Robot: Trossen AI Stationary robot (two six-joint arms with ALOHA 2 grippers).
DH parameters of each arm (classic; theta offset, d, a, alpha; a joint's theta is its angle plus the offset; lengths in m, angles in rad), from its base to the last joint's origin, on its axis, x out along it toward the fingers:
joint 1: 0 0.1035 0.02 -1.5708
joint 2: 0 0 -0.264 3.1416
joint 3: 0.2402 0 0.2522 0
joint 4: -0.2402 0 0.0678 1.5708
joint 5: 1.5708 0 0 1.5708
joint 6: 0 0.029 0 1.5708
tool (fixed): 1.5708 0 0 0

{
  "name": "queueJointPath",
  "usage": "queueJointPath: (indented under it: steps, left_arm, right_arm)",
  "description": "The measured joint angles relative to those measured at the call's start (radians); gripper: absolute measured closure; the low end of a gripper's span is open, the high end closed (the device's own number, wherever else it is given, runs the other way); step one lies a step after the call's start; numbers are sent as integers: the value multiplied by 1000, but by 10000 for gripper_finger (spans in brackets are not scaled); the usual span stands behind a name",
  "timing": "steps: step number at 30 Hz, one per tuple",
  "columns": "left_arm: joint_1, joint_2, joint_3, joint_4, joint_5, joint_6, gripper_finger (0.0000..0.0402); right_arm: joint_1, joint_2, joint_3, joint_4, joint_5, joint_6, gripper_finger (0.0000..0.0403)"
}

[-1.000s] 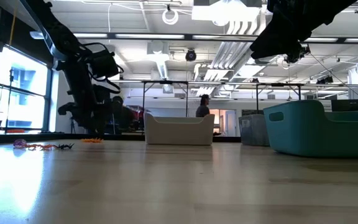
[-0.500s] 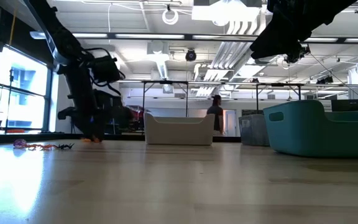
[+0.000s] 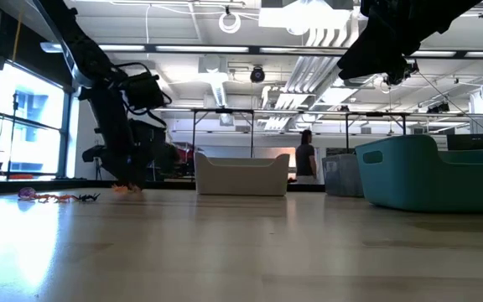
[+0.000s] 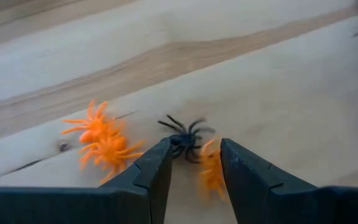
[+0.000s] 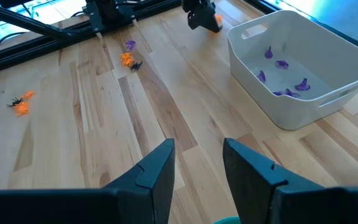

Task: Sort Halloween decoration
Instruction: Put the orange spider toy into the green bin

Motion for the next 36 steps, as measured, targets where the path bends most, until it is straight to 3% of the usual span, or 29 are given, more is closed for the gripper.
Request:
queueJointPath:
  steps: [23,36]
  left_arm:
    - [-56,-46,0,-76,13,-97,275]
    - [-57,47,6,-33,-13,-99,275]
  right_arm:
    - [0,0,0,0,0,0,269]
    - [0,0,0,0,0,0,269]
